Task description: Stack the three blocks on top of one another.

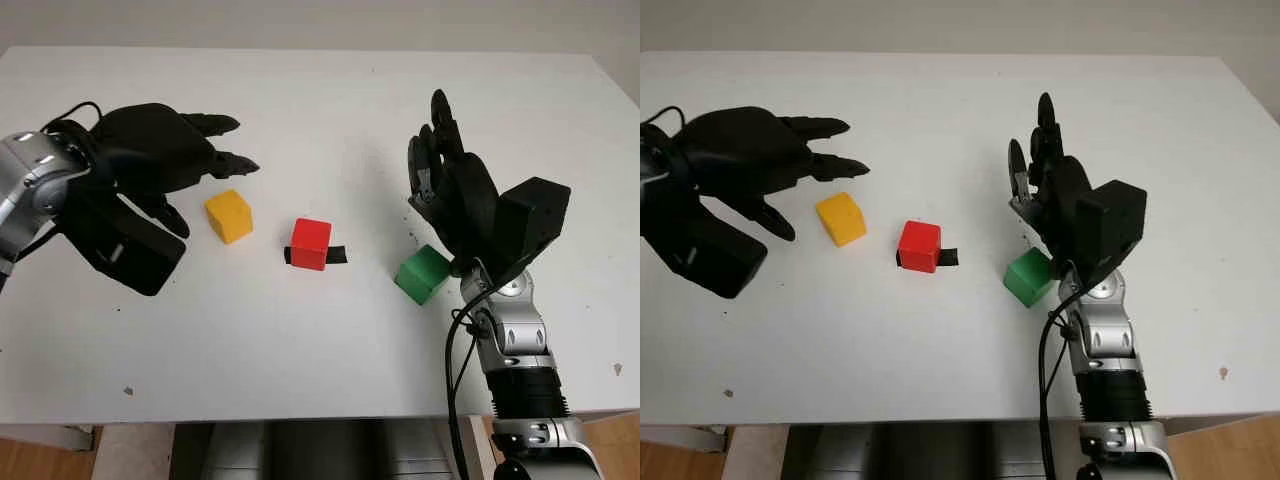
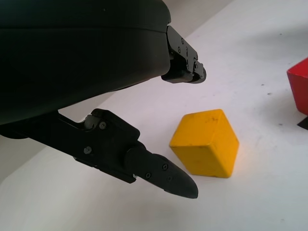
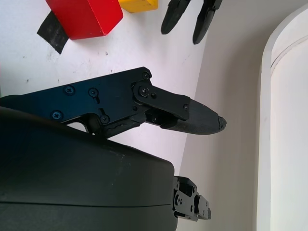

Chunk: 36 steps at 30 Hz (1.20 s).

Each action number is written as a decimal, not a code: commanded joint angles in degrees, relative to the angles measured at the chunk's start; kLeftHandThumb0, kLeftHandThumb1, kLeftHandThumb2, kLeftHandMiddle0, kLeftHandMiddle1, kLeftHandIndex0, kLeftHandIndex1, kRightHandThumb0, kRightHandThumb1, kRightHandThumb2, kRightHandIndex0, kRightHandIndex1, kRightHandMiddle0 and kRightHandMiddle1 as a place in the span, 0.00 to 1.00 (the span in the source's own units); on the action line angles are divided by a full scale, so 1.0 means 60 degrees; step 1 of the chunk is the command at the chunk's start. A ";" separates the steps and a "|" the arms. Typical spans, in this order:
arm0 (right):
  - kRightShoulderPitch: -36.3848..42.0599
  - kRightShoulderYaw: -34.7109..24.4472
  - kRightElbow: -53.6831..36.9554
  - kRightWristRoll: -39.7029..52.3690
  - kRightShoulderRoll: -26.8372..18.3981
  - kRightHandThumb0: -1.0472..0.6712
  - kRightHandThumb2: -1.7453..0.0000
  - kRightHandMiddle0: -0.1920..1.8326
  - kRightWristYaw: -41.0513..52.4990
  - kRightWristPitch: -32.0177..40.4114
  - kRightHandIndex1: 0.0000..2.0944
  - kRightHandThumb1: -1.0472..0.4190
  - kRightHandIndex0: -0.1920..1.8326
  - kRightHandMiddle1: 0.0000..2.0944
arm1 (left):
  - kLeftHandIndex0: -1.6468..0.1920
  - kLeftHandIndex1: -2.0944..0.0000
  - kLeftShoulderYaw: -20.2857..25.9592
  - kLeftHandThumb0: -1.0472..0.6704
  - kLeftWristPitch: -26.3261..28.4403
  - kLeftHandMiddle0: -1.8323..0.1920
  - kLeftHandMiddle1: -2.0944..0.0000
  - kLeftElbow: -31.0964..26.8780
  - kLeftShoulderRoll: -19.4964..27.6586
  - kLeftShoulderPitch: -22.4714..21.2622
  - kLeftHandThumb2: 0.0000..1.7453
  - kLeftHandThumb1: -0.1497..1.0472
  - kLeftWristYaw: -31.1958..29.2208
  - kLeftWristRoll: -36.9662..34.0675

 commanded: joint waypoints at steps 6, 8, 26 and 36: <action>-0.0009 -0.0103 -0.0074 0.0060 -0.0192 0.27 0.60 0.00 0.0221 -0.0115 0.00 0.00 0.00 0.00 | 0.76 0.97 -0.0351 0.34 -0.0307 0.92 0.97 0.0391 -0.0238 -0.0321 0.03 0.83 0.0562 0.0486; -0.0014 -0.0099 -0.0055 0.0044 -0.0199 0.27 0.60 0.00 0.0229 -0.0130 0.00 0.00 0.00 0.00 | 0.75 0.97 -0.0428 0.34 -0.0407 0.92 0.97 0.0563 -0.0291 -0.0370 0.03 0.82 0.0704 0.0603; 0.0044 -0.0128 -0.0242 0.0153 -0.0069 0.29 0.60 0.00 0.0019 0.0100 0.00 0.00 0.00 0.00 | 0.62 0.93 -0.1261 0.34 -0.0857 0.86 0.97 0.1311 -0.0338 -0.0678 0.04 0.85 0.2932 0.2418; 0.0072 -0.0173 -0.0179 0.0282 -0.0173 0.28 0.61 0.00 0.0201 -0.0006 0.00 0.00 0.00 0.00 | 0.67 0.55 -0.1716 0.38 -0.0492 0.81 0.98 0.1778 -0.0432 -0.0849 0.03 0.90 0.4462 0.3386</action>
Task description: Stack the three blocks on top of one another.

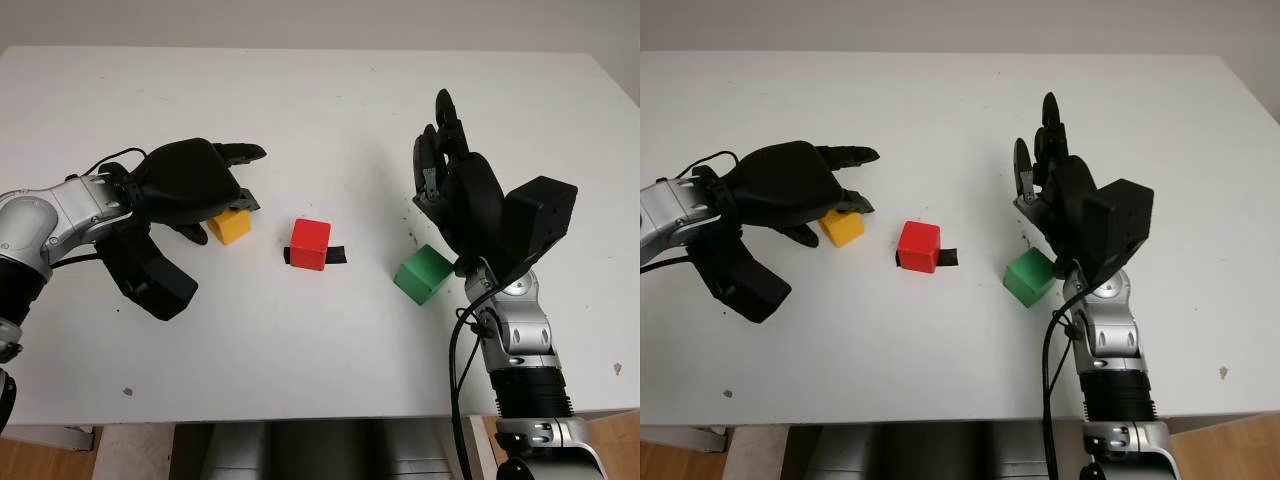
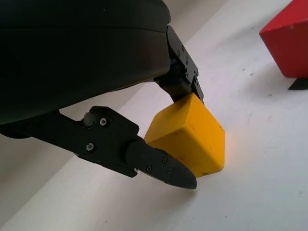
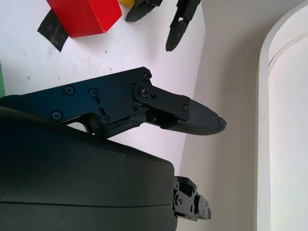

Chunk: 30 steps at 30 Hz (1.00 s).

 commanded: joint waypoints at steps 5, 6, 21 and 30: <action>0.0087 -0.0052 -0.0135 0.0028 -0.0090 0.28 0.61 0.00 0.0091 -0.0131 0.00 0.00 0.00 0.00 | 0.66 0.49 -0.0233 0.34 0.0120 0.80 0.97 0.0207 -0.0070 -0.0437 0.04 0.92 0.0306 0.0162; 0.0085 -0.0052 -0.0131 0.0019 -0.0094 0.28 0.61 0.00 0.0098 -0.0137 0.00 0.00 0.00 0.00 | 0.66 0.48 -0.0259 0.33 0.0139 0.80 0.97 0.0218 -0.0065 -0.0442 0.04 0.93 0.0405 0.0199; 0.0016 0.0015 -0.0095 -0.0085 -0.0044 0.28 0.61 0.00 -0.0031 -0.0058 0.00 0.00 0.00 0.00 | 0.63 0.48 0.0236 0.38 0.0198 0.76 0.97 0.0467 -0.0183 -0.0368 0.03 0.90 -0.0222 -0.1225; -0.0062 0.0070 0.0100 -0.0182 -0.0043 0.27 0.61 0.00 -0.0008 -0.0224 0.00 0.00 0.00 0.00 | 0.75 0.29 0.1659 0.38 0.0861 0.77 0.98 0.0451 -0.0559 0.0091 0.04 0.98 -0.2864 -0.5108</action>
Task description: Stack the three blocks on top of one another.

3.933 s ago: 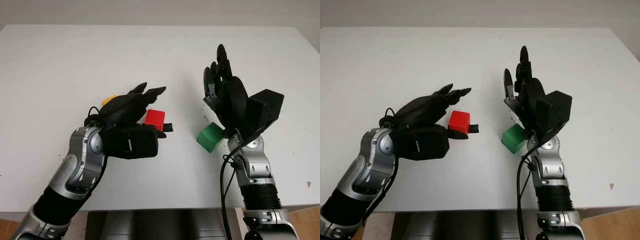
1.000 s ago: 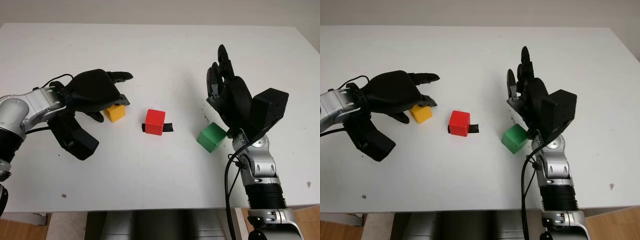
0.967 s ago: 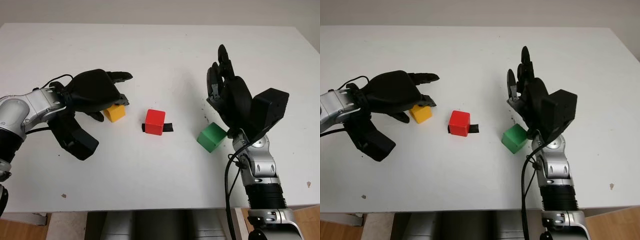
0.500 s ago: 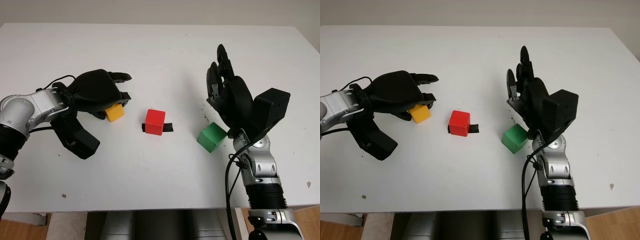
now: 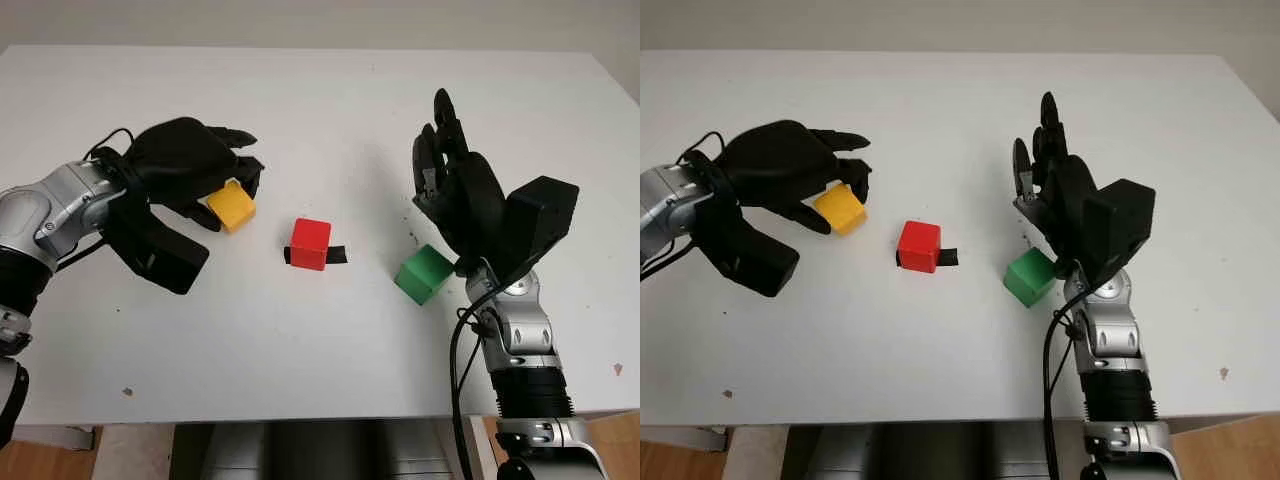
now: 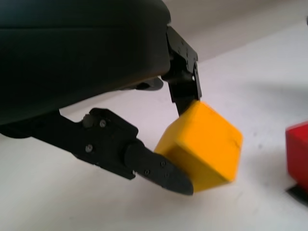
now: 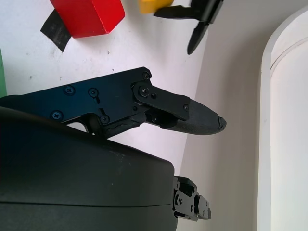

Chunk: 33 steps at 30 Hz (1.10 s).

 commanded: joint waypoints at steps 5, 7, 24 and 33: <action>-0.0070 -0.0008 -0.0026 -0.0035 0.0018 0.27 0.62 0.00 -0.0141 0.0021 0.00 0.00 0.00 0.00 | 0.75 0.29 0.1186 0.37 0.1395 0.78 0.98 -0.0454 -0.0407 0.0475 0.03 0.99 -0.1818 -0.2527; -0.0076 -0.0009 -0.0022 -0.0012 0.0014 0.26 0.62 0.00 -0.0123 0.0030 0.00 0.00 0.00 0.00 | 0.75 0.28 0.1471 0.37 0.1826 0.78 0.98 -0.0603 -0.0547 0.0593 0.03 0.98 -0.2183 -0.3160; -0.0014 0.0049 -0.0237 -0.0119 -0.0006 0.27 0.64 0.00 -0.0320 0.0321 0.00 0.00 0.00 0.00 | 0.75 0.21 0.3121 0.34 0.5453 0.78 0.98 -0.2561 -0.1899 0.1643 0.03 0.97 -0.3957 -0.7029; -0.0006 0.0074 -0.0267 -0.0123 -0.0022 0.27 0.64 0.00 -0.0317 0.0393 0.00 0.00 0.00 0.00 | 0.70 0.30 0.3325 0.34 0.6715 0.78 0.97 -0.3585 -0.2470 0.2077 0.03 0.96 -0.3745 -0.7591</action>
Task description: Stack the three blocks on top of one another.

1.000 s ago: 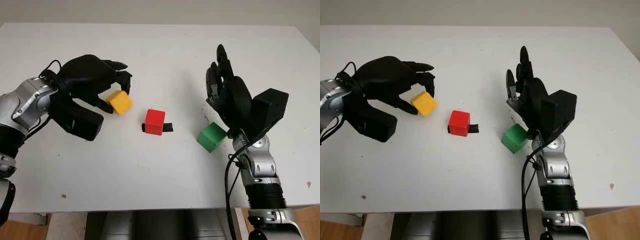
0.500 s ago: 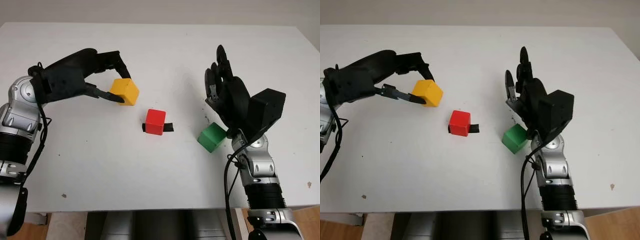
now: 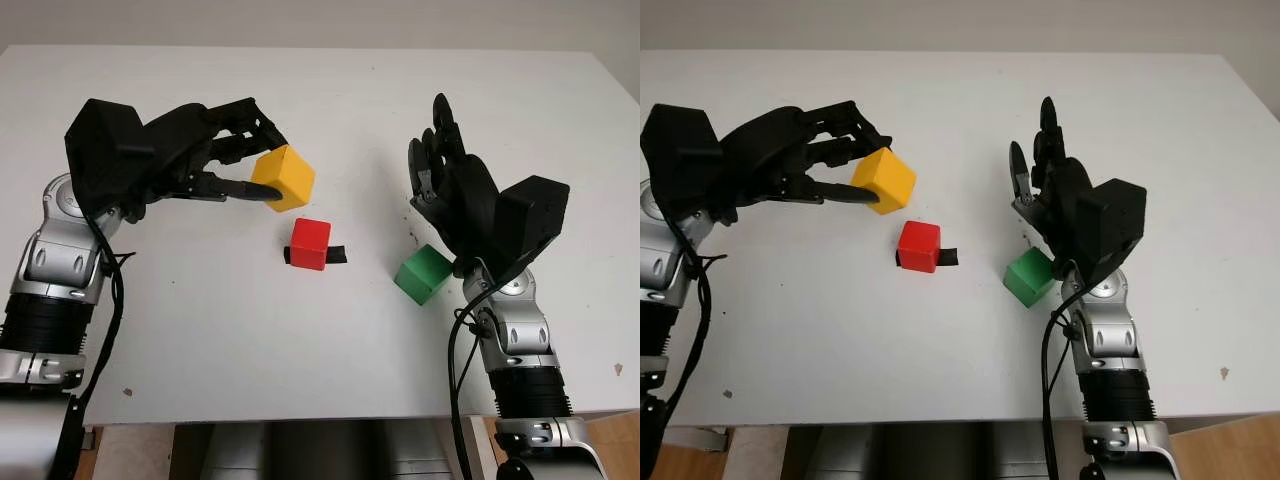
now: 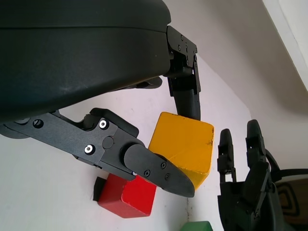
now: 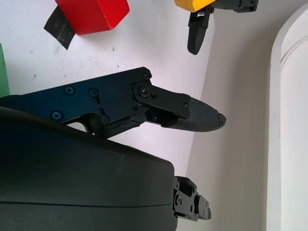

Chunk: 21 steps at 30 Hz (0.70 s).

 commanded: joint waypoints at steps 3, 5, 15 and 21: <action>0.0001 -0.0006 -0.0220 -0.0004 -0.0010 0.27 0.64 0.00 -0.0028 0.0030 0.00 0.00 0.00 0.00 | 0.69 0.30 -0.0081 0.33 0.0281 0.78 0.98 -0.0423 -0.0185 0.0045 0.03 0.95 0.0178 0.0121; 0.0009 0.0007 -0.0224 -0.0038 0.0001 0.27 0.64 0.00 -0.0066 0.0006 0.00 0.00 0.00 0.00 | 0.69 0.30 -0.0156 0.33 0.0376 0.79 0.98 -0.0446 -0.0276 0.0004 0.03 0.95 0.0192 0.0172; 0.0104 0.0009 -0.0262 -0.0035 0.0031 0.27 0.64 0.00 -0.0100 -0.0137 0.00 0.00 0.00 0.00 | 0.71 0.23 -0.0593 0.33 -0.0254 0.78 0.97 0.0224 -0.0693 -0.0396 0.03 0.95 0.0093 0.0592; 0.0140 0.0018 -0.0327 -0.0041 0.0036 0.27 0.64 0.00 -0.0142 -0.0055 0.00 0.00 0.00 0.00 | 0.73 0.21 -0.0892 0.34 -0.0803 0.78 0.97 0.0746 -0.0750 -0.0638 0.03 0.96 0.0049 0.1099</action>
